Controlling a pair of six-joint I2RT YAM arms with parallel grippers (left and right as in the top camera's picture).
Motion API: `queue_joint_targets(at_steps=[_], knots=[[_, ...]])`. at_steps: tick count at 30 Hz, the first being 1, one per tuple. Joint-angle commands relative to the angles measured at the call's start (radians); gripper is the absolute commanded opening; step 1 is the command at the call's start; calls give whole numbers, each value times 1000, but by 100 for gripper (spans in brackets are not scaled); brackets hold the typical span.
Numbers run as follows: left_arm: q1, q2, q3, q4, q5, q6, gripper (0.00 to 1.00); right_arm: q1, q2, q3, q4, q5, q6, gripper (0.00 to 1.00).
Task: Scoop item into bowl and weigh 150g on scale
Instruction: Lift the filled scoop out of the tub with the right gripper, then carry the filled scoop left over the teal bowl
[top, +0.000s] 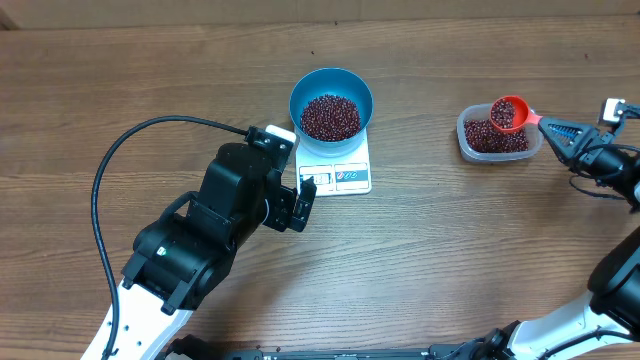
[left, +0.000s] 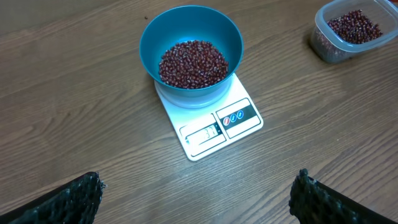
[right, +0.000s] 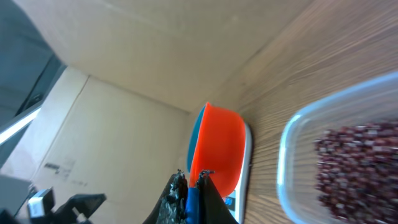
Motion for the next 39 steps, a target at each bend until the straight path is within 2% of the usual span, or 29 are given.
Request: queue_joint_targets(at_steps=[1, 10, 14, 18, 23, 28, 31, 39], knots=[[5, 3, 13, 3, -13, -2, 100, 53, 4, -6, -3, -69, 3, 4], [5, 3, 13, 3, -13, -2, 99, 242, 4, -6, 3, -5, 4, 4], [5, 3, 13, 3, -13, -2, 100, 314, 4, -6, 57, 65, 83, 4], [5, 3, 13, 3, -13, -2, 99, 373, 4, -6, 168, 101, 192, 4], [5, 3, 12, 3, -13, -2, 100, 456, 4, -6, 399, 146, 422, 4], [5, 3, 12, 3, -13, -2, 100, 529, 4, -6, 563, 185, 553, 4], [5, 3, 13, 3, -13, -2, 100, 577, 4, -6, 632, 228, 599, 4], [5, 3, 13, 3, -13, -2, 100, 673, 4, -6, 762, 393, 596, 4]])
